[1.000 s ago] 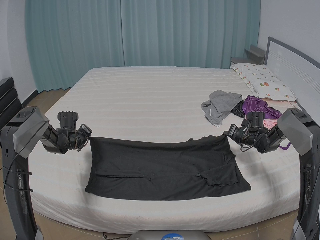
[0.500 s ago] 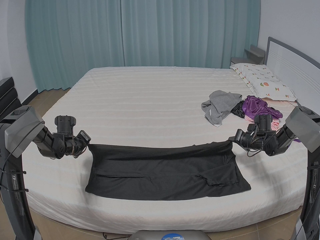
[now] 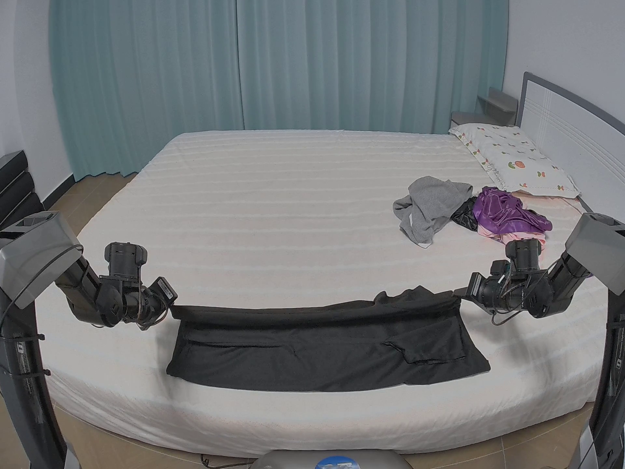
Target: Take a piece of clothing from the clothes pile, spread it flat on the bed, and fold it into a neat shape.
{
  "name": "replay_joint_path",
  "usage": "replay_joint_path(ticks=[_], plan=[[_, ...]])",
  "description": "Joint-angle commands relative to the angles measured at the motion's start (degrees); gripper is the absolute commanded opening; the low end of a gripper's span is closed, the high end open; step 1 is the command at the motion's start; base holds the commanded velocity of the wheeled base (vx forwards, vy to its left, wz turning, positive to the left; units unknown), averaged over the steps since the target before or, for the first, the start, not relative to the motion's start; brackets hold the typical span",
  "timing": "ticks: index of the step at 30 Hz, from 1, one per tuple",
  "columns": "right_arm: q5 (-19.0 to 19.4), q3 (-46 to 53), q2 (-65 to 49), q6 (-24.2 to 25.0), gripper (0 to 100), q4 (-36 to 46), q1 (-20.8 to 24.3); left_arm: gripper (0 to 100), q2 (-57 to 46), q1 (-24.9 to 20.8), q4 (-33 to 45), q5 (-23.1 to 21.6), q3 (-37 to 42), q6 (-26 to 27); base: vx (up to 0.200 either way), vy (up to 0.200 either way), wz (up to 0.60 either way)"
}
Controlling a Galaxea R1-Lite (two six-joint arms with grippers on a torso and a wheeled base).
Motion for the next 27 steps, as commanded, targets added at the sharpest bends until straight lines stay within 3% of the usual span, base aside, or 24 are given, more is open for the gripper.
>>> replay_joint_path(ticks=[1, 7, 13, 14, 15, 16, 27], plan=[[0.16, 3.35, -0.44, -1.82, 0, 0.04, -0.42, 0, -0.31, -0.24, -0.05, 0.00, 2.34, 0.74, 0.000, 0.000, 0.00], [0.16, 6.43, 0.35, -6.56, 0, -1.10, -0.42, 0, 0.13, -0.51, -0.05, -0.17, 4.54, 0.83, 0.000, 0.000, 0.00], [-0.28, 5.81, 1.67, -7.00, 0, -1.10, 0.46, 0, 0.22, -1.74, -0.05, -0.70, 6.29, 0.83, 0.000, 0.000, 0.00], [-0.28, 5.81, 1.67, -7.00, 100, -1.10, 0.46, 0, 0.22, -1.74, -0.05, -0.70, 6.29, 0.83, 0.000, 0.000, 0.00], [-0.45, 6.08, 1.58, -7.53, 100, -1.01, 0.90, 0, 0.13, -2.35, -0.05, -0.87, 7.00, 0.83, 0.000, 0.000, 0.00], [-0.54, 6.25, 1.49, -7.79, 100, -1.01, 0.99, 100, 0.13, -2.62, -0.05, -0.87, 7.17, 0.83, 0.000, 0.000, 0.00], [0.43, 3.00, -2.81, -4.89, 100, -1.10, 0.90, 100, -3.03, -2.18, 0.04, -1.23, 4.98, -0.05, 0.000, 0.000, 0.00]])
